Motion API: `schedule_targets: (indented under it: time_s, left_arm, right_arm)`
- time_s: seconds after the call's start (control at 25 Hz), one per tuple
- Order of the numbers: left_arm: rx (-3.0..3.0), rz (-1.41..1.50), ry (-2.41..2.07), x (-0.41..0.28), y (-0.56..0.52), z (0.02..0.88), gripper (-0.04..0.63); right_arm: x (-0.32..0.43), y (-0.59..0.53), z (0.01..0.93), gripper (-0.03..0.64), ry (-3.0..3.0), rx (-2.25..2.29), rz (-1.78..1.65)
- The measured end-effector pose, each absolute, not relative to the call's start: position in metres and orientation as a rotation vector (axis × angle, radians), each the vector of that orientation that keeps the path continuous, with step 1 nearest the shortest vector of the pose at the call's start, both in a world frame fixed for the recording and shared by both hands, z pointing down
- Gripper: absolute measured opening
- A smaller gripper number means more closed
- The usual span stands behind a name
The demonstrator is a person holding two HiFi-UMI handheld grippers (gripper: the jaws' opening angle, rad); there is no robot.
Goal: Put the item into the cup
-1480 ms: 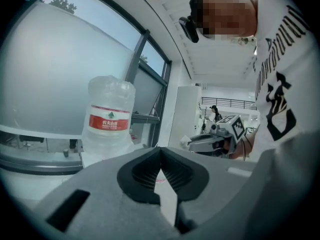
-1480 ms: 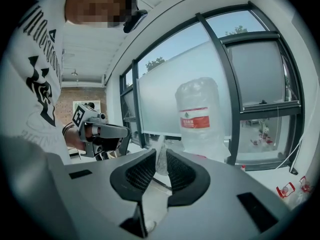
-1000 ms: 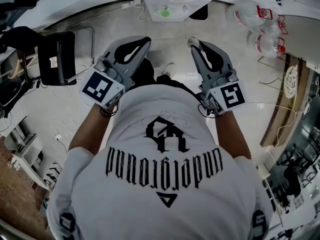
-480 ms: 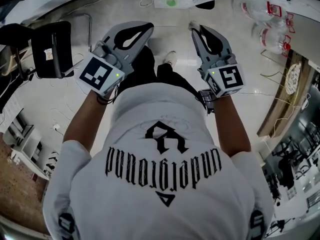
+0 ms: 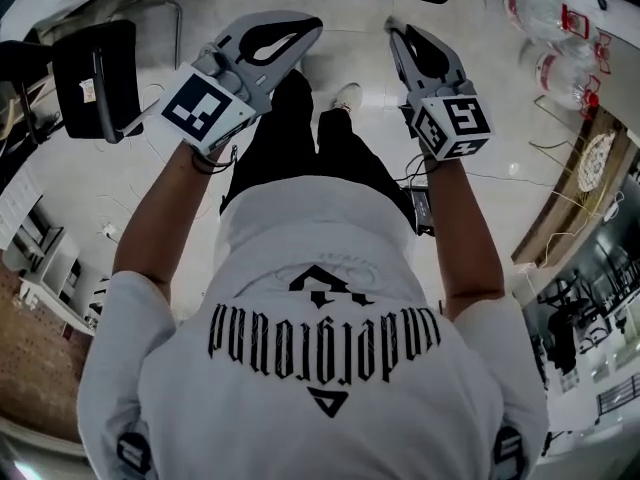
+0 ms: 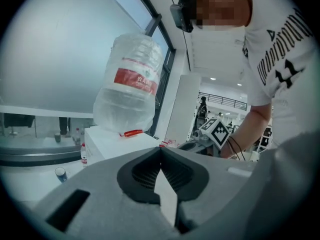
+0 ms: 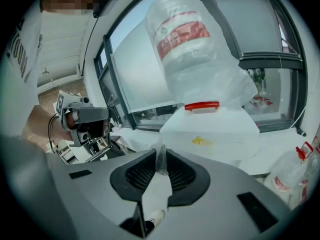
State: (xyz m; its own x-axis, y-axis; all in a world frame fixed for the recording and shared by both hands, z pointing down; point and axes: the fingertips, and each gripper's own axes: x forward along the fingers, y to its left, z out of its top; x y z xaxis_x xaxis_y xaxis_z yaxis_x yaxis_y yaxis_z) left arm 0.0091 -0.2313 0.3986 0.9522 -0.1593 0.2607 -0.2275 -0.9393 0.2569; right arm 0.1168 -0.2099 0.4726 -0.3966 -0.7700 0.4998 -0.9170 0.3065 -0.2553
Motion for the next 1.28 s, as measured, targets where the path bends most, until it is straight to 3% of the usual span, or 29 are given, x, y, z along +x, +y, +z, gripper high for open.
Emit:
schedule_targets:
  time_s: [1.28]
  left_arm:
    - [2.726, 0.501, -0.373, 0.041, -0.284, 0.630, 0.015]
  right_arm:
    - [0.130, -0.279, 0.721, 0.066, -2.097, 1.449, 0.793]
